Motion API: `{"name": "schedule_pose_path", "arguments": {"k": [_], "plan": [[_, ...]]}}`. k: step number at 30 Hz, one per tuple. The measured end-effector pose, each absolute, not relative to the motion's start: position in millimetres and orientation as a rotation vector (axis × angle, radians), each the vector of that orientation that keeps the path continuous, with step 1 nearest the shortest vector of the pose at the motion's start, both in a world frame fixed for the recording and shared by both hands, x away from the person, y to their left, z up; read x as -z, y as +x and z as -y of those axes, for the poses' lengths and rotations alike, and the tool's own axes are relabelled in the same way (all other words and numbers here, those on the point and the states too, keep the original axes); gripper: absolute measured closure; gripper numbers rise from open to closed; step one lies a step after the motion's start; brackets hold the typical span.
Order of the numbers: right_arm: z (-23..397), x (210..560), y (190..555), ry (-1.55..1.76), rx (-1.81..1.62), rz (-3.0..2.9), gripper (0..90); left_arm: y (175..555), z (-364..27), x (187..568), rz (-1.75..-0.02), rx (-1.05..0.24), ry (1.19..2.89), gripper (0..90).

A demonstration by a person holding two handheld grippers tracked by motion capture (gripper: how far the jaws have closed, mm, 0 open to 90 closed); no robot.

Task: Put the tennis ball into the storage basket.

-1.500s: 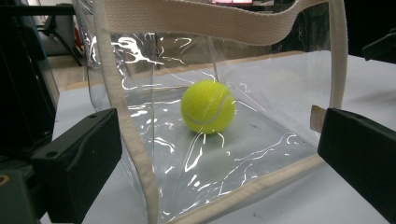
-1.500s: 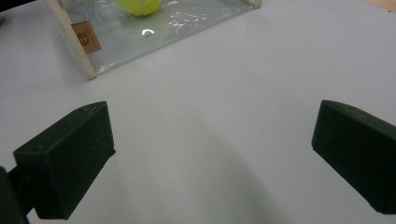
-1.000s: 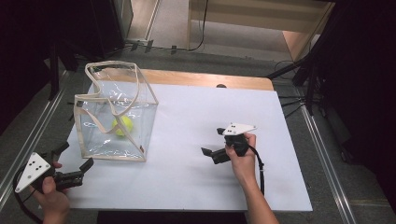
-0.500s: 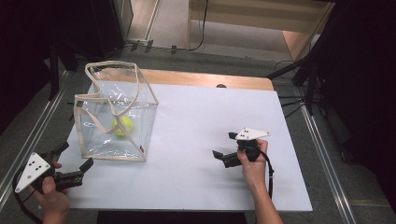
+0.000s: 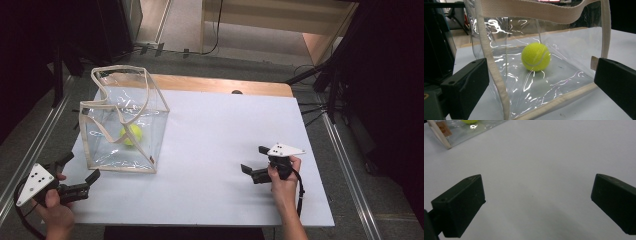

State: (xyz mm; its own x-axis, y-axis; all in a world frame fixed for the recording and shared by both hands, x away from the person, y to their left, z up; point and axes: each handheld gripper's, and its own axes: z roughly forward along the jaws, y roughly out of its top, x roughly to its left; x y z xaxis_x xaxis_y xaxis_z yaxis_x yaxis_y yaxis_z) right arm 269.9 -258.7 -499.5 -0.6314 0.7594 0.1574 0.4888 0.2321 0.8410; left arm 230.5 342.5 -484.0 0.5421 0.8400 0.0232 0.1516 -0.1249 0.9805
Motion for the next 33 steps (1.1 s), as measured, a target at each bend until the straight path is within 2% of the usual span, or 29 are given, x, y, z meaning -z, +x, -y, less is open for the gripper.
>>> {"name": "schedule_pose_path", "arguments": {"k": [33], "plan": [[341.6,510.3,228.9,1.332,-1.345,-2.007,0.0,231.5,-343.5,483.6,-0.853,-0.734,1.611,0.2]]}}
